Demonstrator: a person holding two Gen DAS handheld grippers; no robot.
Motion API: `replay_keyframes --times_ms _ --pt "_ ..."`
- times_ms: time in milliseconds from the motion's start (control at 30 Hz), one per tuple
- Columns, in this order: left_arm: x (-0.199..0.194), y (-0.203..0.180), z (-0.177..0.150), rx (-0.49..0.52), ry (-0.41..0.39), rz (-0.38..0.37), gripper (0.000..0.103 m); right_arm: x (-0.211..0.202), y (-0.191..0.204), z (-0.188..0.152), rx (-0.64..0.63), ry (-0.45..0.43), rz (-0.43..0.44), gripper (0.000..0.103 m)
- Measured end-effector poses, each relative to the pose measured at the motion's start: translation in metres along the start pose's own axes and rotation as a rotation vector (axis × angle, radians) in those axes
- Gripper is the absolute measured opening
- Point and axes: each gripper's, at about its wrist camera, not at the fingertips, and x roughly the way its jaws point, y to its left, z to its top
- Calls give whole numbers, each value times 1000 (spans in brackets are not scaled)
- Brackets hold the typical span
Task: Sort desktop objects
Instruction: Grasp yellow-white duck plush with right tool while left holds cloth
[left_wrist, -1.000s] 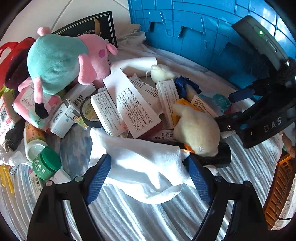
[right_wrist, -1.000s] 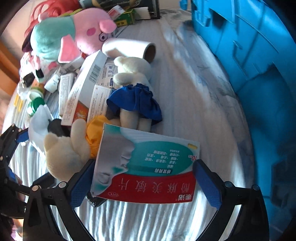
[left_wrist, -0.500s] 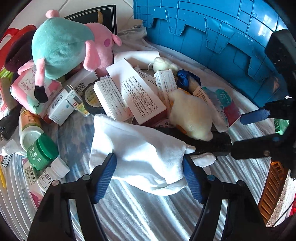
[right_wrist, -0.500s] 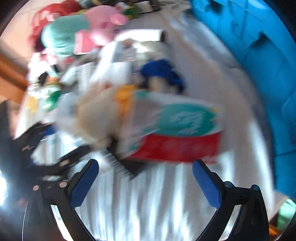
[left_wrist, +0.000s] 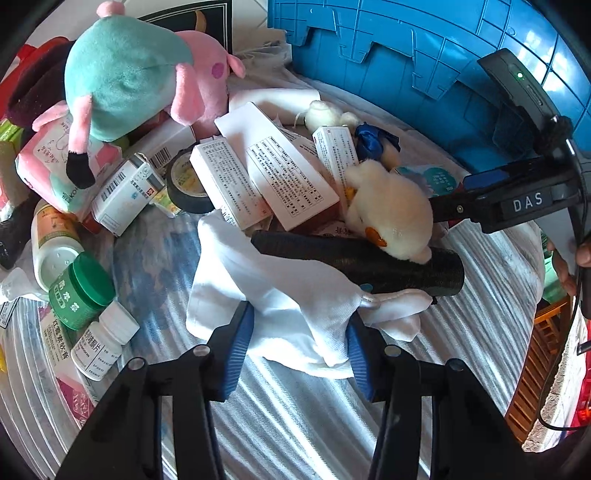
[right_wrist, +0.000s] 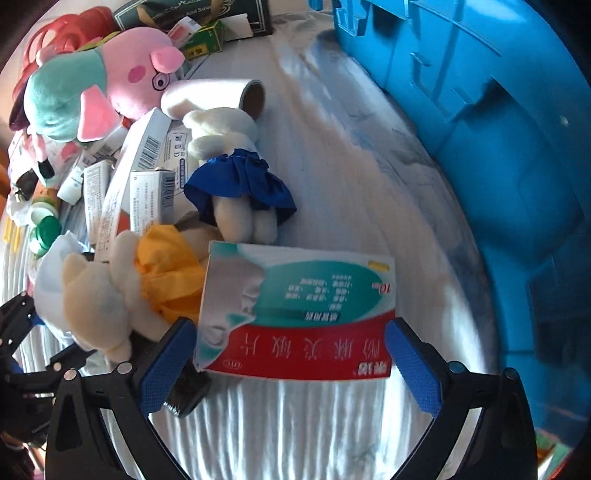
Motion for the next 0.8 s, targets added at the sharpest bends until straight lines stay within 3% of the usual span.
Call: replay_keyframes --times_ms 267,333,367,467,500,600,667,767,800 --pt "1 -3 -2 12 15 12 48 16 10 28 -102 75 -115 103" --pt "-1 -1 -3 7 15 10 48 15 10 29 -84 97 -107 103" --pt "-2 0 -4 4 16 10 48 13 11 27 -71 109 -82 103" --pt "-6 4 -7 2 17 9 48 -5 16 21 -59 120 142 103" --pt "-8 5 -8 2 17 9 48 -13 17 20 -65 99 161 103" --pt "-12 9 -10 -4 8 13 48 -34 19 23 -126 6 106 103" --pt "-17 10 -12 -4 -15 13 48 -30 9 25 -64 47 207 103" --pt "-19 13 -14 7 -15 10 28 -20 3 8 107 97 340 99" --pt "-18 15 -16 8 -10 6 27 -16 2 9 149 87 385 91"
